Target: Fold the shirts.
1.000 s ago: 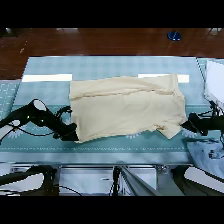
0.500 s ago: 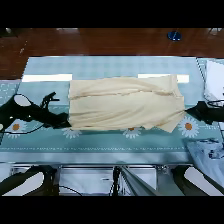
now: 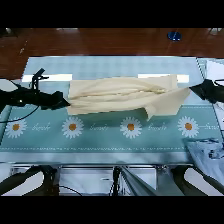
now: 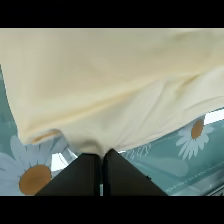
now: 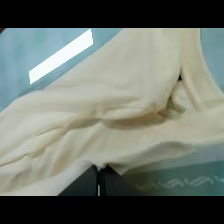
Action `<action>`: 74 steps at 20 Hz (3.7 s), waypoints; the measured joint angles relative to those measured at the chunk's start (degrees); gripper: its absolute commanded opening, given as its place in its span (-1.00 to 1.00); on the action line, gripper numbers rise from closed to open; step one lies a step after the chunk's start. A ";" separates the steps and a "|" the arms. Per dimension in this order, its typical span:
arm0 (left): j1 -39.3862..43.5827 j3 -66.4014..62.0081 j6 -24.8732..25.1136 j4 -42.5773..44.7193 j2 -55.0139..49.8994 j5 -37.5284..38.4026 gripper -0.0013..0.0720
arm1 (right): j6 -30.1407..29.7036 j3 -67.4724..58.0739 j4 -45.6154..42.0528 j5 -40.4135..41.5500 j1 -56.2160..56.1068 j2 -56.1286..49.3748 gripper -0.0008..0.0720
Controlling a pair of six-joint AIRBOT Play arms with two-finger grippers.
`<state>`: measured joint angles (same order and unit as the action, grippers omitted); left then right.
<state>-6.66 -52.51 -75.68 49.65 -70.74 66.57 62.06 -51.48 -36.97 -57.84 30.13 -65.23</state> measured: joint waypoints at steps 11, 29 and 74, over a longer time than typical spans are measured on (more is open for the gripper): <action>-2.10 -26.34 -2.21 -0.42 -23.34 4.31 -0.90 | 0.17 -16.55 -1.81 7.96 -8.85 -19.12 -0.91; -2.86 -34.12 -1.25 -3.37 -33.86 0.61 0.35 | 1.20 -17.92 -5.25 26.88 -15.30 -26.88 -0.43; 2.86 -37.51 -1.36 -1.79 -24.35 12.48 -0.90 | 6.05 -43.12 -14.34 -20.17 -9.11 -34.75 -0.91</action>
<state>-3.79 -90.02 -77.03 47.86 -95.09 79.05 68.12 -94.61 -51.31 -78.02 21.02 -99.98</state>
